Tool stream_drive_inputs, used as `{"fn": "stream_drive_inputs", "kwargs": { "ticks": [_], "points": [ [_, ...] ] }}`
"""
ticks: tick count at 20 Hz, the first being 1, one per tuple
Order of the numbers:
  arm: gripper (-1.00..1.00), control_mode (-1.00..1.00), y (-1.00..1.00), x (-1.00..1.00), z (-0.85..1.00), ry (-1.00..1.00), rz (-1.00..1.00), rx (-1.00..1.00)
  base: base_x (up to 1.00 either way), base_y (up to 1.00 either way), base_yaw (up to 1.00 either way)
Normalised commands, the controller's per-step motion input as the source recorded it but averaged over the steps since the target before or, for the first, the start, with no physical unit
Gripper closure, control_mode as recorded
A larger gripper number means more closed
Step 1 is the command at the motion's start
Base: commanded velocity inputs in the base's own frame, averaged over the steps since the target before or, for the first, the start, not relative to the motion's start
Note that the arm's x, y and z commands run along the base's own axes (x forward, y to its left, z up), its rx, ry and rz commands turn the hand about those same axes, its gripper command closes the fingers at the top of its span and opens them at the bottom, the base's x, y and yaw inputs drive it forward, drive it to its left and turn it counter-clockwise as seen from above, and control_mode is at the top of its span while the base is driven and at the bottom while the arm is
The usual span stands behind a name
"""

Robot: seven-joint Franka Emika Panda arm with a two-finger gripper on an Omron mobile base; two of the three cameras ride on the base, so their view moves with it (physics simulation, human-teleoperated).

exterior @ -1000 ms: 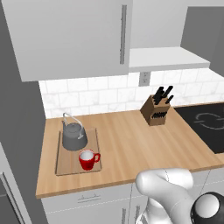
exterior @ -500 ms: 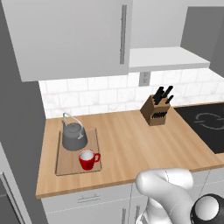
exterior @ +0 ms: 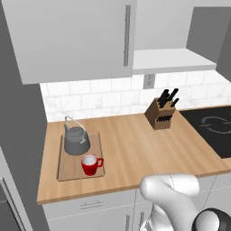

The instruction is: Pick the kettle from the counter and place it on the tray. Then pick the mug from the cabinet and place it on the tray. Then close the cabinet doors.

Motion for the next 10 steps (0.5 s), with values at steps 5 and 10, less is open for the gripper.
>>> {"fn": "stream_drive_inputs", "kwargs": {
  "ticks": [5,10],
  "points": [
    [-1.0,-1.0,0.5,0.15,0.0,0.0,0.09,-0.01,0.0,0.0,0.0],
    [-1.0,-1.0,0.53,0.16,0.0,0.0,0.09,-0.01,0.0,0.0,0.0]
  ]
}}
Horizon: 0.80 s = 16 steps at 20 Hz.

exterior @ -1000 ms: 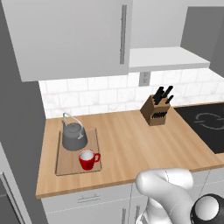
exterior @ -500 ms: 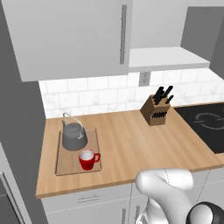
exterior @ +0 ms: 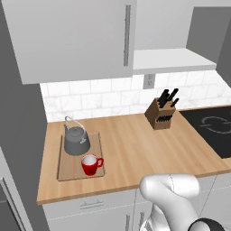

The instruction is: Pick the kettle from the counter and place it on the tray. Then pick the mug from the cabinet and place it on the tray. Then close the cabinet doors.

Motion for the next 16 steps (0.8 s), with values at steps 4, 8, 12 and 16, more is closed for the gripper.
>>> {"fn": "stream_drive_inputs", "kwargs": {
  "ticks": [4,8,12,16],
  "points": [
    [-1.0,-1.0,0.6,0.17,0.0,0.0,0.08,-0.01,0.0,0.0,0.0],
    [-1.0,-1.0,0.6,0.22,0.0,0.0,0.07,0.0,0.0,0.0,0.0],
    [-1.0,-1.0,0.58,0.32,0.0,0.0,0.06,0.0,0.0,0.0,0.0],
    [-1.0,-1.0,0.54,0.49,0.04,0.0,0.04,0.0,0.0,0.0,0.0]
  ]
}}
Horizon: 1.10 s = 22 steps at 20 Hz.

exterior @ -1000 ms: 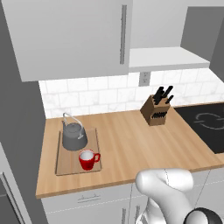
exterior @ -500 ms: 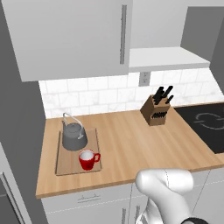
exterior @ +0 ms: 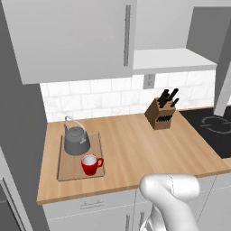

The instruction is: Pick the kettle from the counter and place it on the tray. Then pick the mug from the cabinet and place it on the tray. Then close the cabinet doors.

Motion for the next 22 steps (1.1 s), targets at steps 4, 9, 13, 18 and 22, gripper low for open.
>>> {"fn": "stream_drive_inputs", "kwargs": {
  "ticks": [4,9,13,18,22],
  "points": [
    [-1.0,-1.0,0.47,0.56,0.01,0.0,0.0,0.0,0.0,0.0,0.0],
    [-1.0,-1.0,0.6,0.51,-0.02,0.0,0.05,0.0,0.0,0.0,0.0],
    [-1.0,-1.0,0.58,0.58,-0.03,0.0,0.1,0.0,0.0,0.0,0.0],
    [-1.0,-1.0,0.38,0.68,-0.04,0.0,0.14,0.0,0.0,0.0,0.0],
    [-1.0,-1.0,0.36,0.83,-0.06,0.0,0.1,0.0,0.0,0.0,0.0]
  ]
}}
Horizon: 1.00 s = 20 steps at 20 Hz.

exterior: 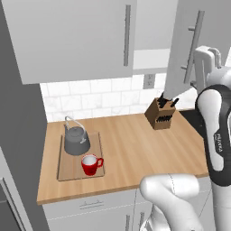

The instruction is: Pick the kettle from the counter and place it on the tray. Then pick the mug from the cabinet and place it on the tray. Then close the cabinet doors.

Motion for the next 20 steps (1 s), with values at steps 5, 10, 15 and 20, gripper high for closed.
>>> {"fn": "stream_drive_inputs", "kwargs": {
  "ticks": [5,10,15,20],
  "points": [
    [-1.0,-1.0,0.31,0.89,-0.04,0.0,0.01,0.0,0.0,0.0,0.0],
    [-1.0,-1.0,0.14,0.89,-0.07,0.04,0.0,0.0,0.0,0.0,0.0],
    [-1.0,-1.0,0.0,0.79,-0.17,0.09,0.0,0.0,0.0,0.0,0.0],
    [-1.0,-1.0,-0.05,0.75,-0.19,0.06,0.0,0.0,0.0,0.0,0.0]
  ]
}}
